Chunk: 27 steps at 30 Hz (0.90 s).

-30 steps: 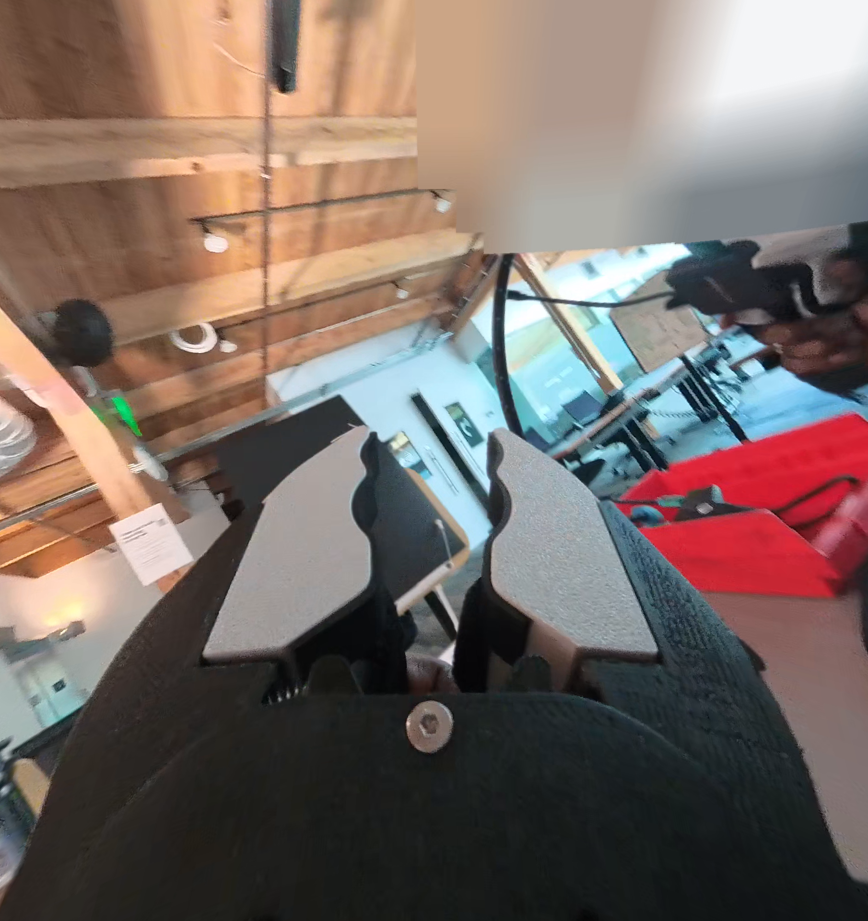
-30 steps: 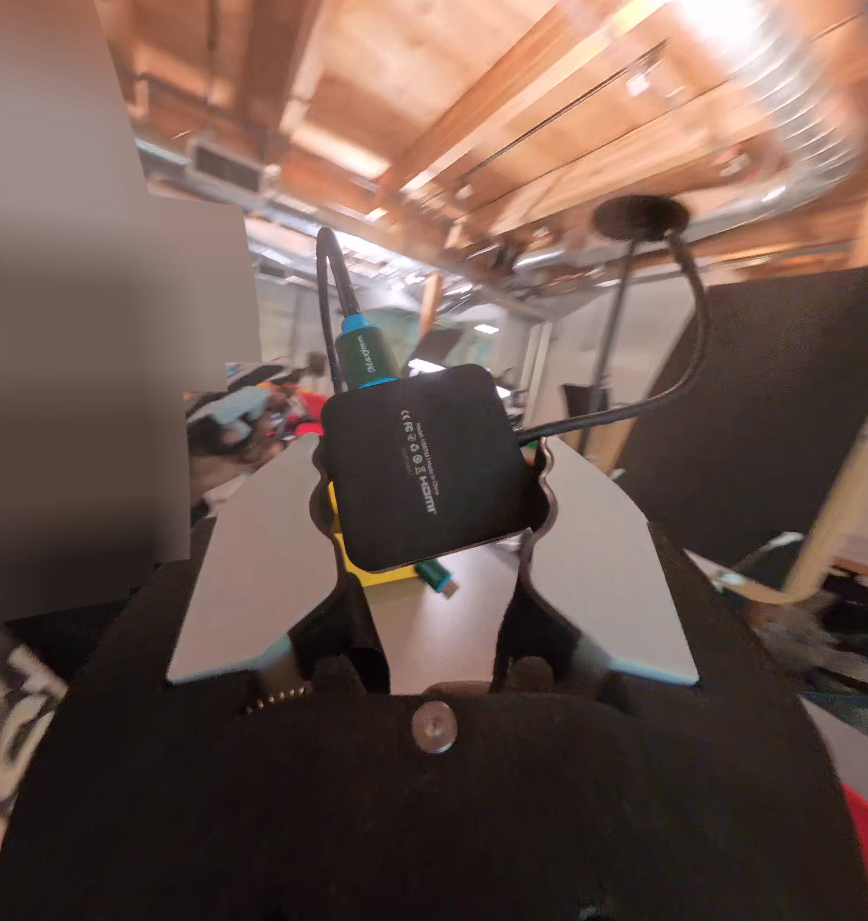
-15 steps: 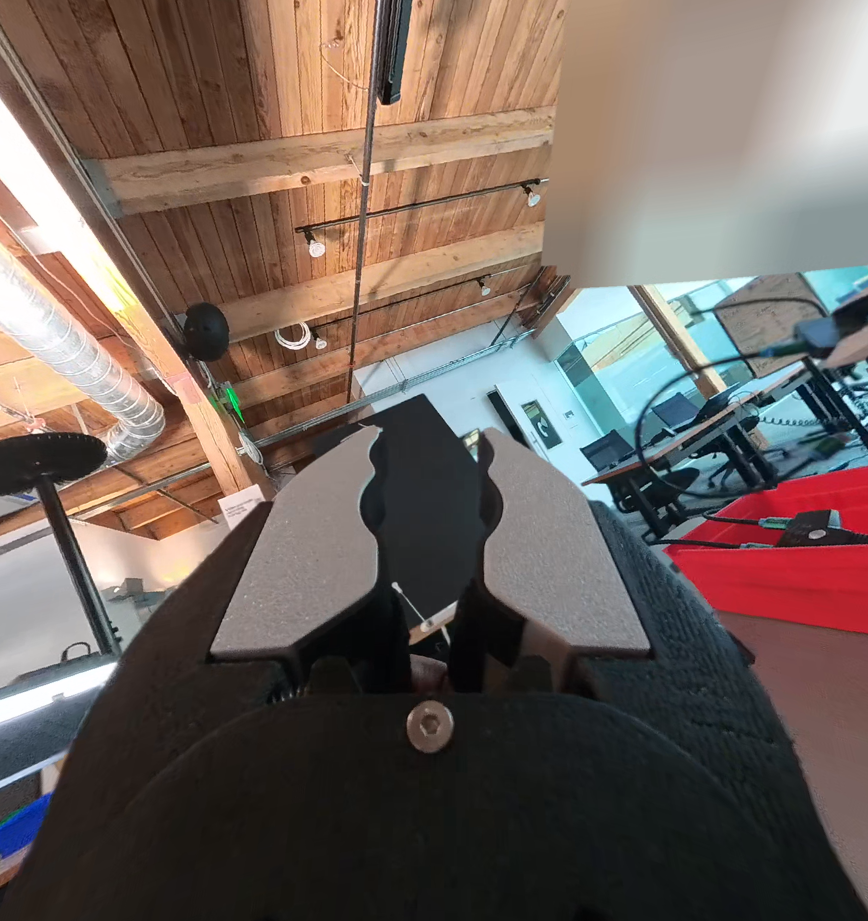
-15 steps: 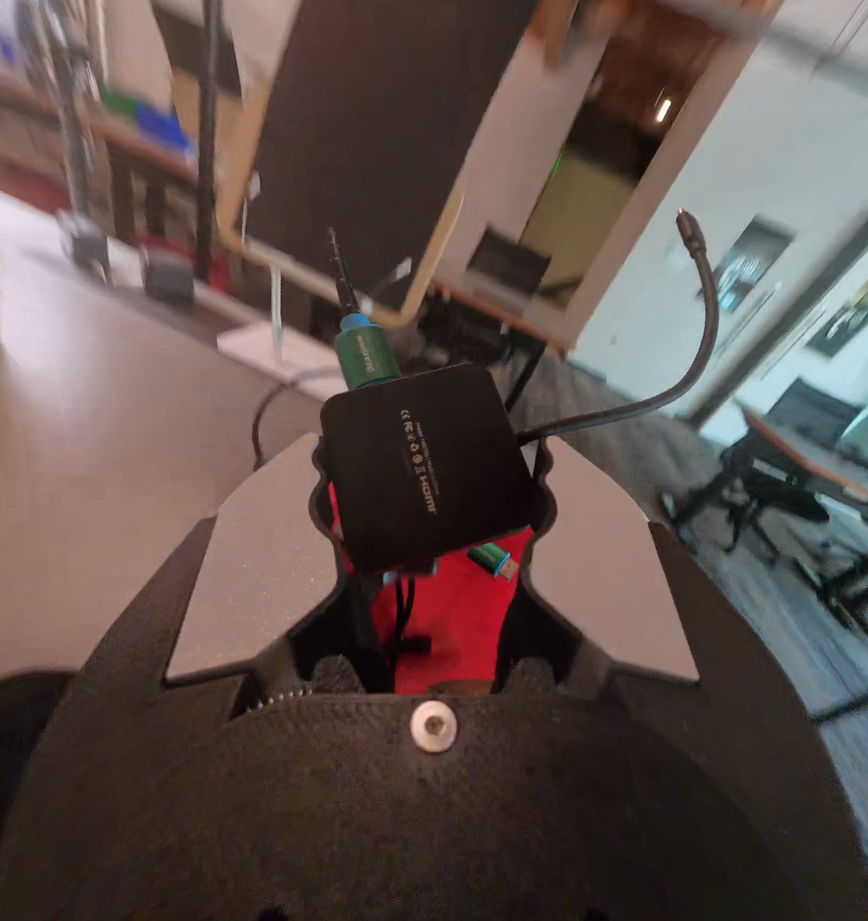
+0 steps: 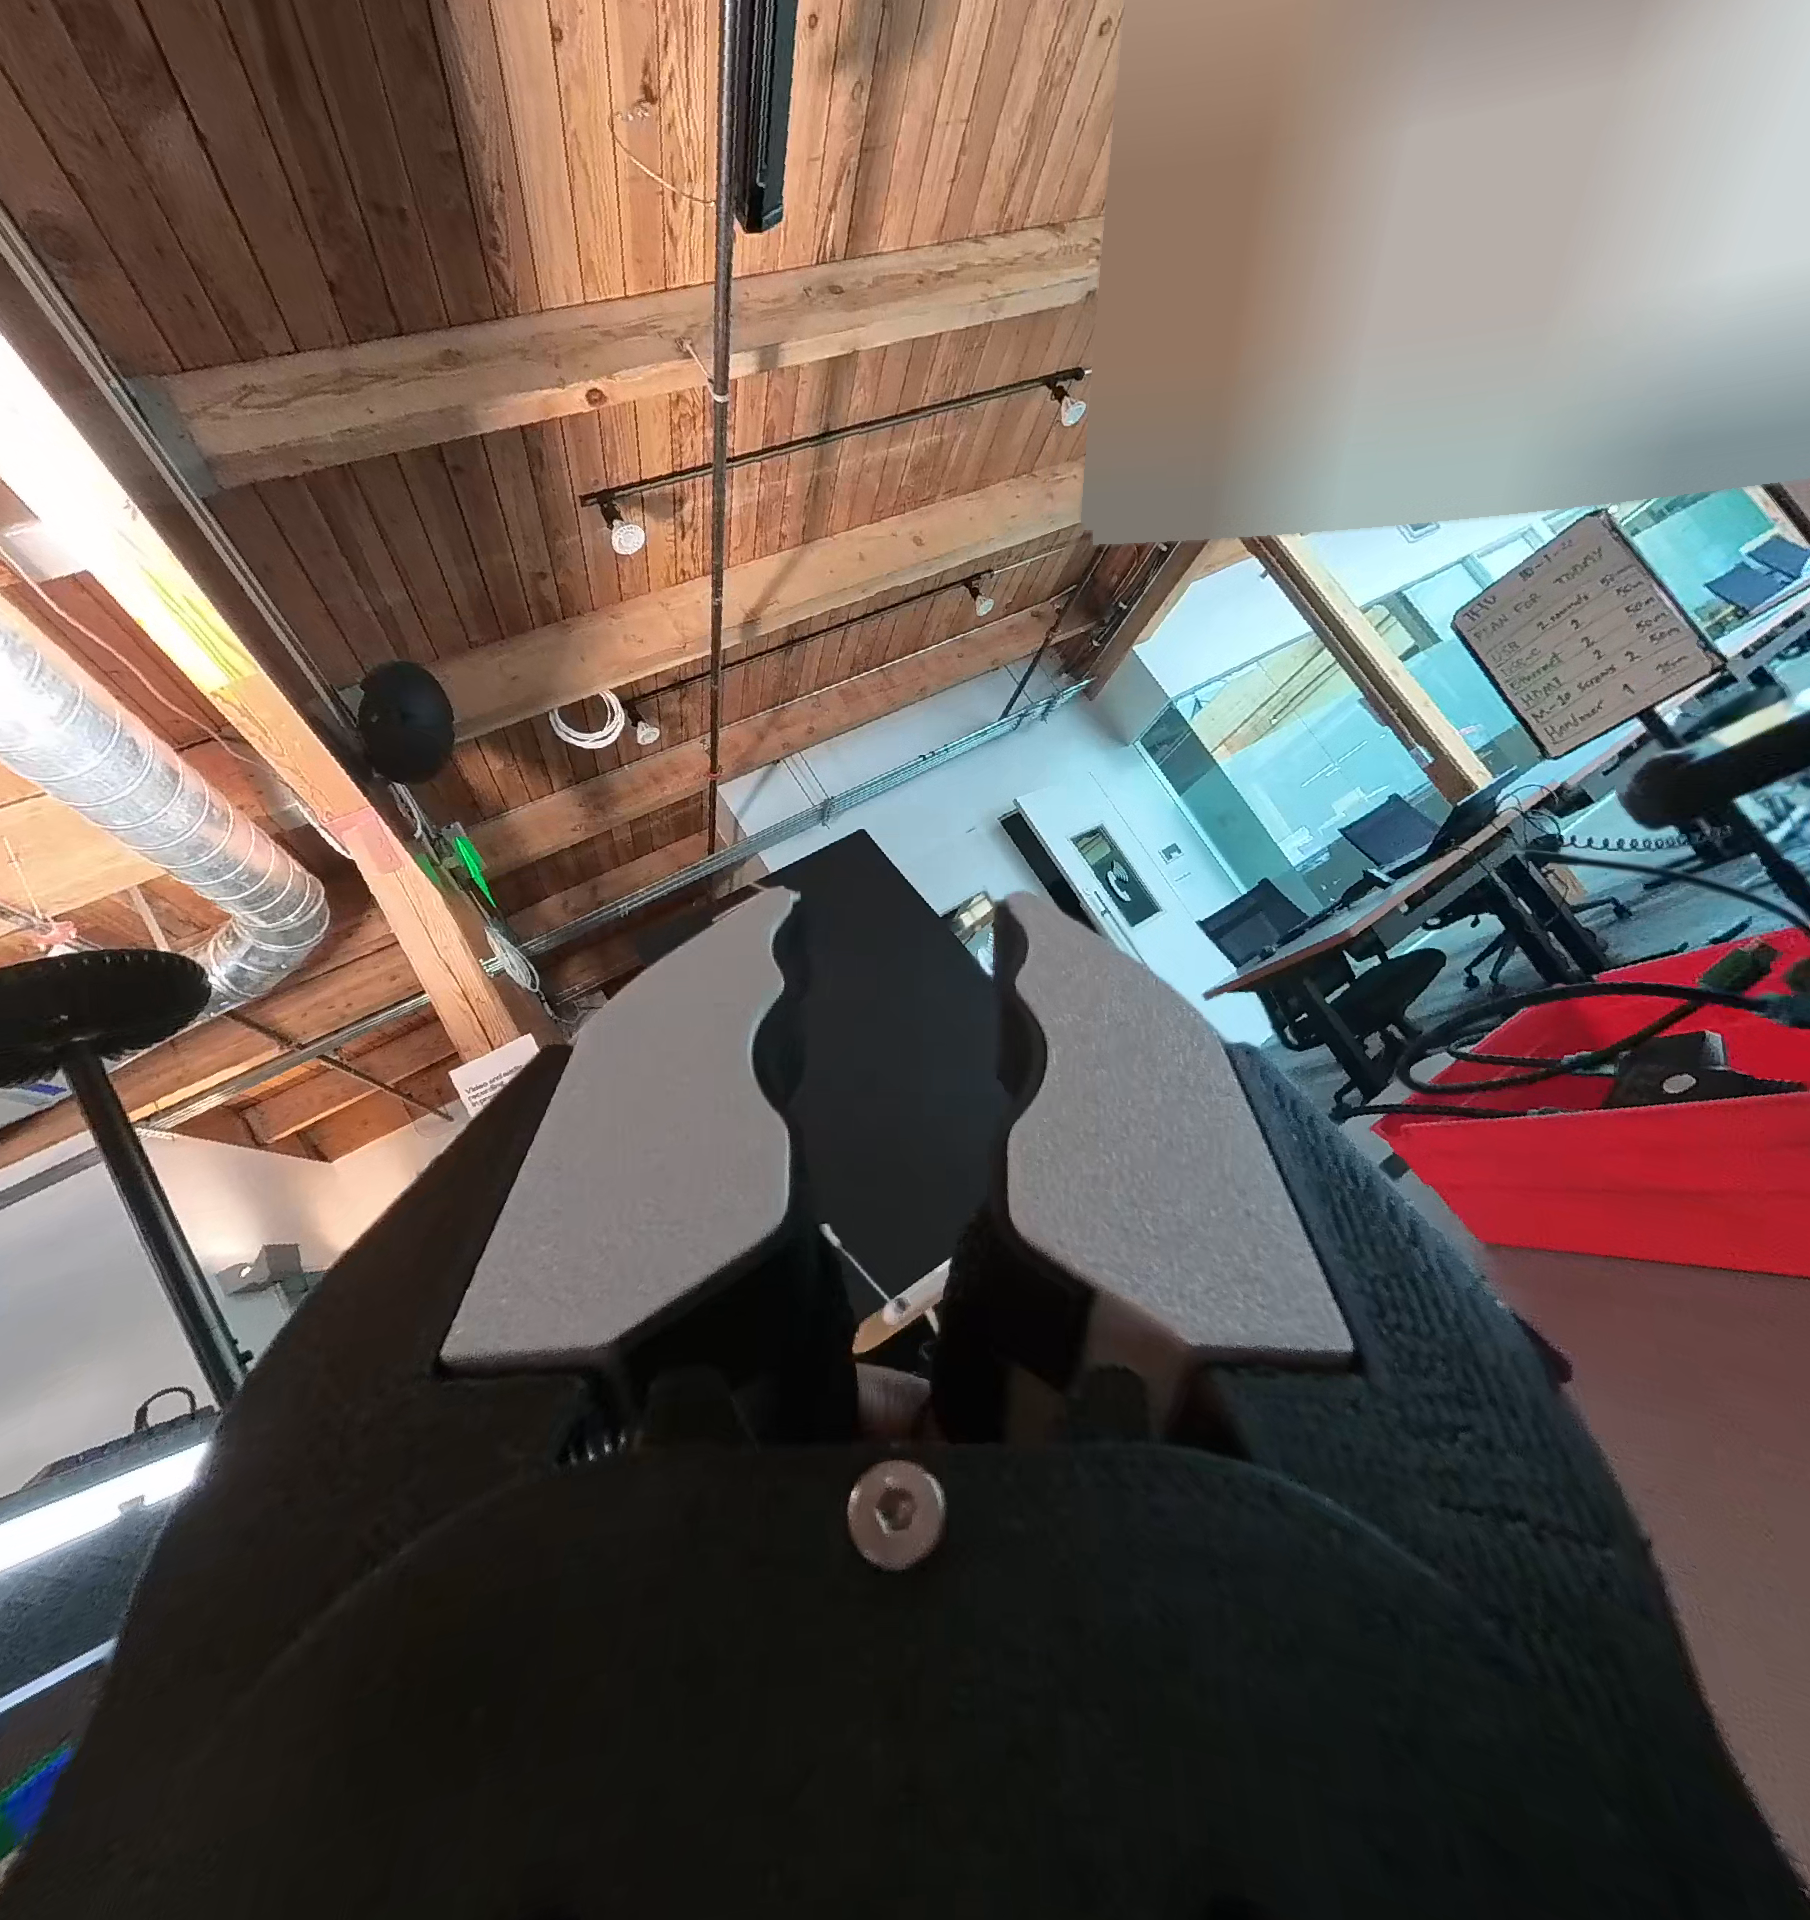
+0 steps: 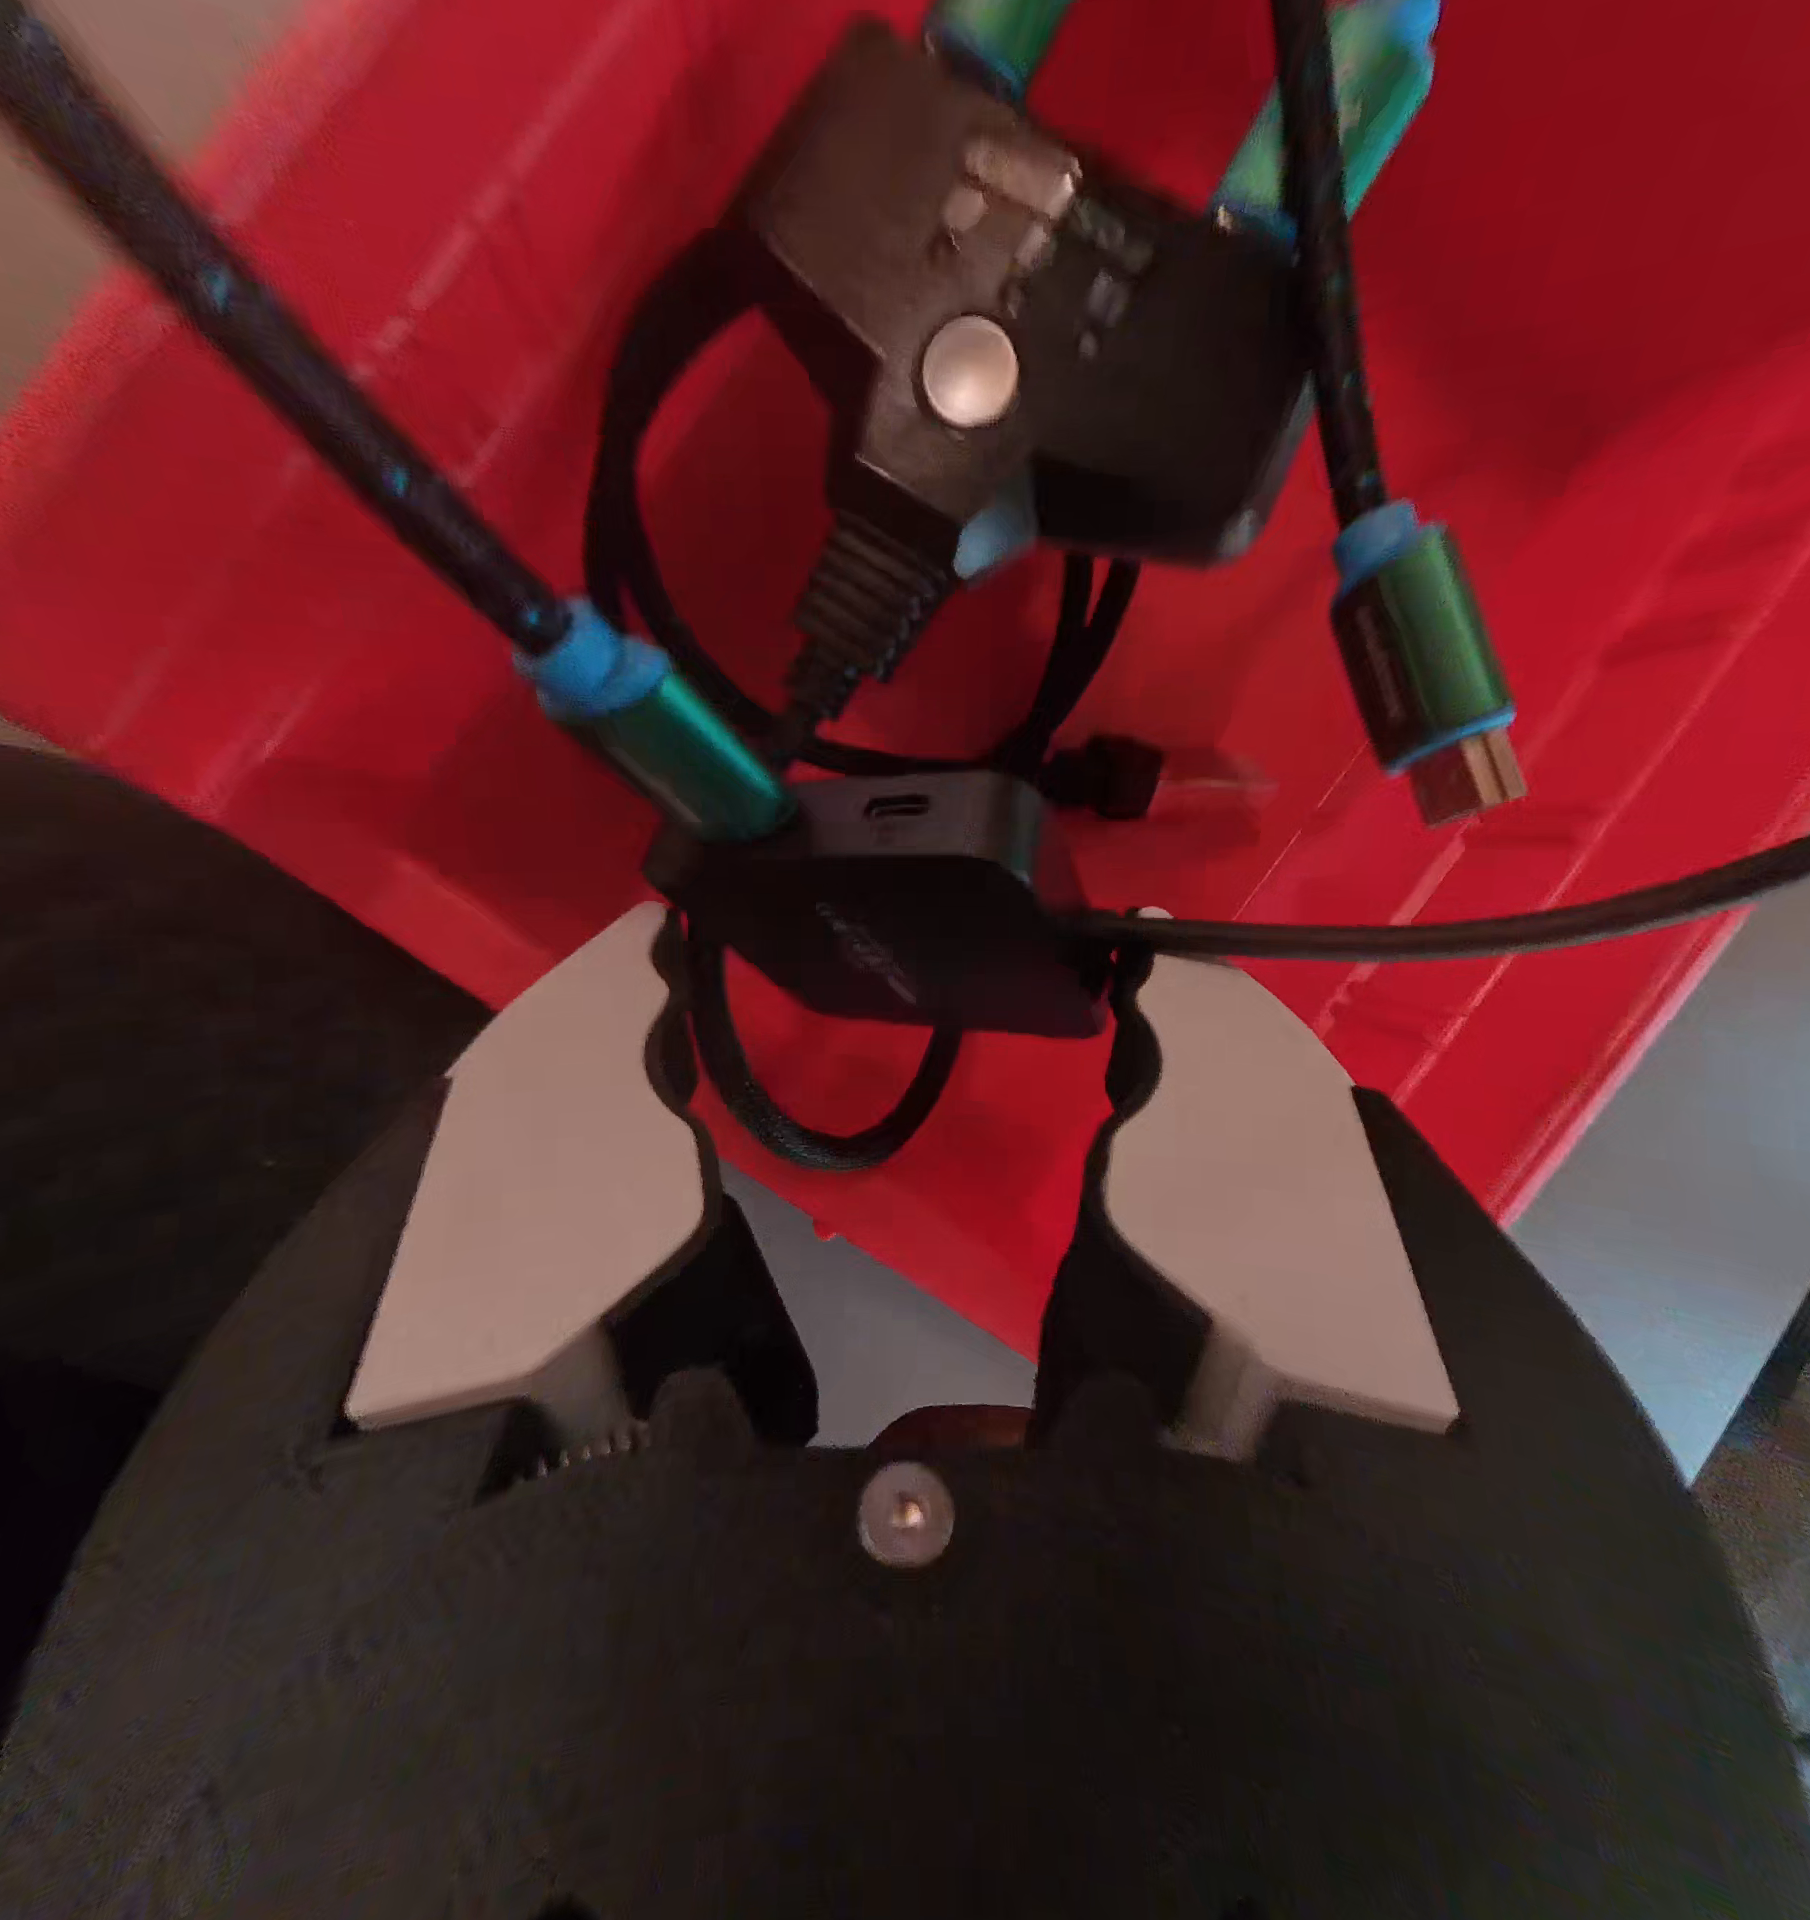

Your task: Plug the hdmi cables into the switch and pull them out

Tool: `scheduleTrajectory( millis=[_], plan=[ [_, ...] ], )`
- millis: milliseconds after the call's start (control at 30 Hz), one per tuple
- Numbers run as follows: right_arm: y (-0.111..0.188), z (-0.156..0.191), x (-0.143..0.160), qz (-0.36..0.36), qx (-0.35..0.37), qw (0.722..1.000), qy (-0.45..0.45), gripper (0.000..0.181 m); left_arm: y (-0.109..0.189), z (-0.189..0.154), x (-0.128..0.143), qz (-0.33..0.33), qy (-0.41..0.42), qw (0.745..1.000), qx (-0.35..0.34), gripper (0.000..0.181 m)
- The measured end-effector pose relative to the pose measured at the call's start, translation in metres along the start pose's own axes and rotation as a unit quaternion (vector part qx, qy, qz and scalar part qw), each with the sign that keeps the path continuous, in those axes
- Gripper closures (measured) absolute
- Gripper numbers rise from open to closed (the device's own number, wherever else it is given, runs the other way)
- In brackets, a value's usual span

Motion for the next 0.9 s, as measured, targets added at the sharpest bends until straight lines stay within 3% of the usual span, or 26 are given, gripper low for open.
scheduleTrajectory(
  millis=[133,300,400,500,600,700,767,900],
  plan=[
    [0.003,-0.008,0.004,0.002,0.001,0.999,-0.037,0.088,0.001,-0.001,-0.001,0.007,-0.011,1.0,0.008,0.148],
    [0.035,-0.016,0.0,-0.085,0.036,0.995,-0.041,0.087,0.004,0.003,-0.002,0.004,-0.007,1.0,0.006,0.148],
    [0.053,-0.031,0.008,-0.112,0.091,0.987,-0.064,0.097,0.005,0.007,-0.002,0.011,-0.009,1.0,-0.005,0.148],
    [0.06,-0.049,0.033,-0.064,0.128,0.985,-0.102,0.105,0.008,0.019,0.004,0.064,0.015,0.997,-0.049,0.15],
    [0.05,-0.056,0.056,0.0,0.089,0.988,-0.129,0.118,0.016,0.03,0.013,0.122,0.072,0.987,-0.072,0.149],
    [0.035,-0.056,0.052,-0.017,0.031,0.993,-0.117,0.147,0.023,0.04,0.011,0.105,0.087,0.986,-0.094,0.149],
    [0.029,-0.063,0.05,-0.009,0.068,0.991,-0.114,0.17,0.026,0.045,0.008,0.096,0.087,0.986,-0.108,0.149],
    [0.022,-0.051,0.04,-0.023,0.046,0.997,-0.052,0.167,0.034,0.053,0.003,0.094,0.065,0.986,-0.125,0.149]
  ],
)
Point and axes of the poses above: each gripper's, where its closed fingertips meet, y back along the fingers, x out of its underside, z = x × y across the jaws, the point moved 7 cm from there along y, back along the fingers, and after that the axes turned 10 degrees about -z, right-handed, at the moved point
